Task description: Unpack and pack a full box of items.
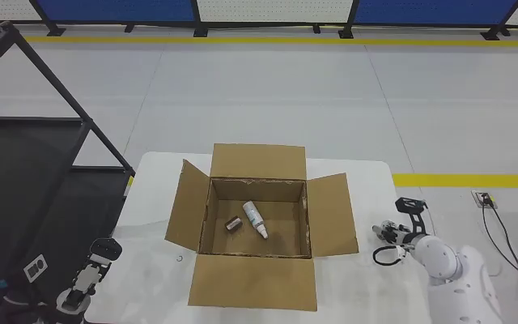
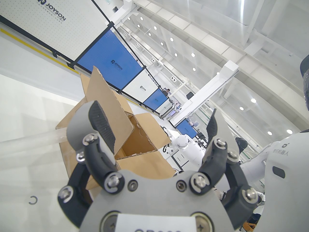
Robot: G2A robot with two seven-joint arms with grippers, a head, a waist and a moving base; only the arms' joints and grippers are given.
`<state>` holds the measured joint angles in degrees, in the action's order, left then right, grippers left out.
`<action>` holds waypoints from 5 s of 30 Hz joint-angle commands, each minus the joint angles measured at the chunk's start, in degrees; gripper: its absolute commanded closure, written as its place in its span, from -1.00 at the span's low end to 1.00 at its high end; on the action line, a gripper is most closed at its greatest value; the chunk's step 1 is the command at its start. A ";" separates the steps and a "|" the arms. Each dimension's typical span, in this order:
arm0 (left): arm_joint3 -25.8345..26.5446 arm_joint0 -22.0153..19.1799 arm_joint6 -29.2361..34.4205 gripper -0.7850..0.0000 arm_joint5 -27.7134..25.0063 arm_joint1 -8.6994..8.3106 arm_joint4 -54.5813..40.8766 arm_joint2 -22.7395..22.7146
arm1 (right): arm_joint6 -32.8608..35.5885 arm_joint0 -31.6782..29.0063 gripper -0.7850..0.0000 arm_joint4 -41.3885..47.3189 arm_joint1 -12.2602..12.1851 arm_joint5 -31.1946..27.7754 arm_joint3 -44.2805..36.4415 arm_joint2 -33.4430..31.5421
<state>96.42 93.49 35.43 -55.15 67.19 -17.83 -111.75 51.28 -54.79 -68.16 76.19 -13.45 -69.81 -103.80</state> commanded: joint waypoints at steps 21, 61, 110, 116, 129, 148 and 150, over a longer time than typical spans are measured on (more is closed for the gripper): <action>0.00 0.00 0.00 -1.00 0.00 0.00 0.00 0.00 | -4.58 -19.88 1.00 -0.84 -0.20 7.40 -51.23 9.74; 0.00 0.00 0.00 -1.00 0.00 0.00 0.00 0.00 | 3.70 26.63 0.39 2.66 12.69 17.64 14.48 58.09; 5.15 -9.91 -2.55 -1.00 12.34 -0.23 26.15 10.90 | 3.95 -8.66 -1.00 0.10 4.83 -9.62 -45.07 39.10; 6.86 -10.62 -1.63 -1.00 14.02 -0.44 28.86 13.75 | -3.75 -13.15 -1.00 9.96 3.88 -8.42 -48.37 28.83; 6.95 -15.63 4.54 -1.00 18.47 -0.95 33.74 22.66 | 0.58 -16.55 -1.00 41.26 1.06 -3.66 -40.91 1.17; 2.69 -18.80 3.93 -1.00 20.03 -1.46 37.42 29.09 | 21.75 -3.13 -1.00 56.50 -2.39 -9.78 -20.72 7.01; 2.68 -18.68 3.71 -1.00 20.02 -1.56 37.56 29.16 | 22.91 -1.93 -1.00 58.35 -2.52 -10.40 -20.97 8.93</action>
<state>99.11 74.75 39.27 -35.12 65.68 19.66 -82.63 73.53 -57.38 -10.87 73.72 -23.56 -90.64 -95.94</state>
